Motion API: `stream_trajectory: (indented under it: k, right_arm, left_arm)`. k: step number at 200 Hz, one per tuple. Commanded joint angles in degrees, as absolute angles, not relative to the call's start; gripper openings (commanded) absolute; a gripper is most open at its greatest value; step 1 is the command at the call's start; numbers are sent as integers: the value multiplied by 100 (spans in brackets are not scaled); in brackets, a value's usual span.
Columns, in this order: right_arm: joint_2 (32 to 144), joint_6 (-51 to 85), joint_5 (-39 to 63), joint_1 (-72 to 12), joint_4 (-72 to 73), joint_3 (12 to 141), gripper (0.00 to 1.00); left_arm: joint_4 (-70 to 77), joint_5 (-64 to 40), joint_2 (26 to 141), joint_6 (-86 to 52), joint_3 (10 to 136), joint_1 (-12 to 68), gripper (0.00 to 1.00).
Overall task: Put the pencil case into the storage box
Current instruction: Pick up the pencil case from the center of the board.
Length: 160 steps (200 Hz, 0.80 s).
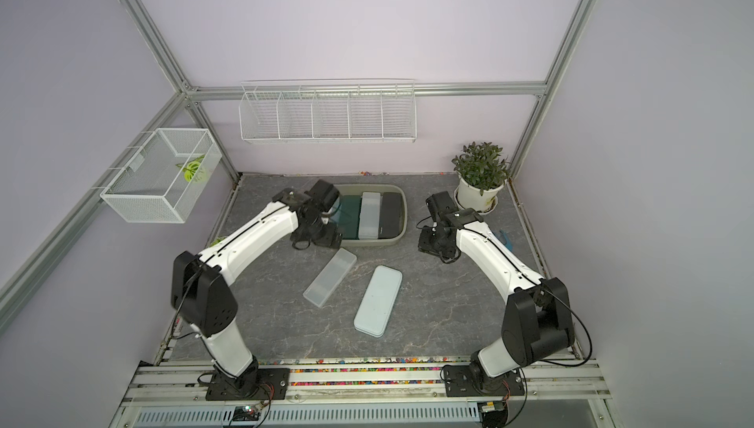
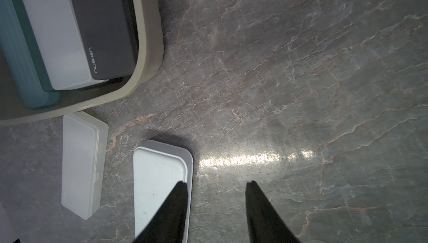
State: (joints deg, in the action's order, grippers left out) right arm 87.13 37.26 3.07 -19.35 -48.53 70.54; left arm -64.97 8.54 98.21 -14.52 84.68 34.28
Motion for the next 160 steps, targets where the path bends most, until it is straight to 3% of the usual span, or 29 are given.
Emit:
stream_trajectory:
  k: [1,71,160]
  right_arm:
    - [8594,3615,228,-1942,-4807,6931,50]
    - [8670,3570,227,-2026,-4755,6893,57]
    - [8655,3647,123,-2061,-4843,6908,60]
  left_arm:
    - [-5754,723,9225,-888,7519,3428,100]
    - [-4208,-442,8816,260,6013,3437,100]
    - [-3923,-403,9879,939,6073,3461,100]
